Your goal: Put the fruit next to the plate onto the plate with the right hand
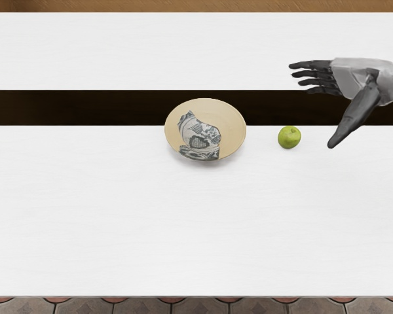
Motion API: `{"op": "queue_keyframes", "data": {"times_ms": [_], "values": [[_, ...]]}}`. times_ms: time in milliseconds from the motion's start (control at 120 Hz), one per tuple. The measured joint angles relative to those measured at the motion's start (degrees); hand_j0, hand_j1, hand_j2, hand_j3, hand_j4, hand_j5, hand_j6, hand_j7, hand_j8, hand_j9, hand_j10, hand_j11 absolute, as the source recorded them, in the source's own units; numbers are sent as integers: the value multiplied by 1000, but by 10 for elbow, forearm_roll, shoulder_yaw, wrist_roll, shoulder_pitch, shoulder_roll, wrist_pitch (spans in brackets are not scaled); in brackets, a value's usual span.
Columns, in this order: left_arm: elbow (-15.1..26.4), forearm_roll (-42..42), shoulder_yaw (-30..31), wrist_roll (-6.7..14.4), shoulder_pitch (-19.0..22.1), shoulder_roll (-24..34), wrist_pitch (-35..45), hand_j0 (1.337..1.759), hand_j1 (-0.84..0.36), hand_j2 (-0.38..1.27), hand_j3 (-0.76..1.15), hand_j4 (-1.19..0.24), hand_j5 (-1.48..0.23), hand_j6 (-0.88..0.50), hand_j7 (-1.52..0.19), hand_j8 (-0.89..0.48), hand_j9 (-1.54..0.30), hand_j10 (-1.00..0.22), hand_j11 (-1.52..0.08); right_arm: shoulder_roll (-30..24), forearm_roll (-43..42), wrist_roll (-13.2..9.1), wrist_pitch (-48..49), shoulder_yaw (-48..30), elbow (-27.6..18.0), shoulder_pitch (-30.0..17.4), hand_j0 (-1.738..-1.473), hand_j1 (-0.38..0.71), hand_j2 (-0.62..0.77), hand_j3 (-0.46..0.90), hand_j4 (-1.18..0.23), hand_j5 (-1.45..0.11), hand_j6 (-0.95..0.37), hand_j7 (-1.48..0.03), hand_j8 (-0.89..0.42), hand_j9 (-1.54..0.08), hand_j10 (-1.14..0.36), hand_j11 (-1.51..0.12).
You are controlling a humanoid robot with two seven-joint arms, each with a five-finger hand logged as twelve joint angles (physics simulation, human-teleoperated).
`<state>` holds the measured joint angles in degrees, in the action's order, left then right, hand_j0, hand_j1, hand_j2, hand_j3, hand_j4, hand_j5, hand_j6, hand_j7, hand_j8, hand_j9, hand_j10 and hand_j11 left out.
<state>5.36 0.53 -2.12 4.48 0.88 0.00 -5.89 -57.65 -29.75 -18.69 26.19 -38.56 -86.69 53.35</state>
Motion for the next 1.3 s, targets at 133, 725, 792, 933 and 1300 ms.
{"op": "queue_keyframes", "data": {"times_ms": [133, 725, 792, 933, 1300], "values": [[0, 0, 0, 0, 0, 0, 0, 1658, 73, 46, 0, -230, -299, -230, -299, -230, -299, -230, -299, 28, -83, -7, -75, 27, -19, 2, -1658, -307, -6, 0, -38, -47, -39, -47, -39, -47, -38, -47], [0, 0, 0, 0, 0, 0, 0, 1658, 73, 46, 0, -230, -299, -230, -299, -230, -299, -230, -299, 152, -238, -162, -211, 74, 8, 6, -1658, -290, -8, 0, -54, -66, -56, -65, -54, -66, -53, -66], [0, 0, 0, 0, 0, 0, 0, 1658, 73, 46, 0, -230, -299, -230, -299, -230, -299, -230, -299, 164, -251, -162, -233, 92, 13, 8, -1658, -291, -8, 0, -53, -65, -55, -64, -54, -65, -52, -64], [0, 0, 0, 0, 0, 0, 0, 1658, 73, 46, 0, -230, -299, -230, -299, -230, -299, -230, -299, 185, -274, -163, -267, 124, 25, 20, -1658, -292, -8, 0, -53, -64, -54, -64, -53, -64, -52, -64], [0, 0, 0, 0, 0, 0, 0, 1658, 73, 46, 0, -230, -299, -230, -299, -230, -299, -230, -299, 214, -292, -163, -322, 166, 44, 23, -1658, -184, -26, 0, -143, -182, -145, -181, -143, -182, -142, -181]]}}
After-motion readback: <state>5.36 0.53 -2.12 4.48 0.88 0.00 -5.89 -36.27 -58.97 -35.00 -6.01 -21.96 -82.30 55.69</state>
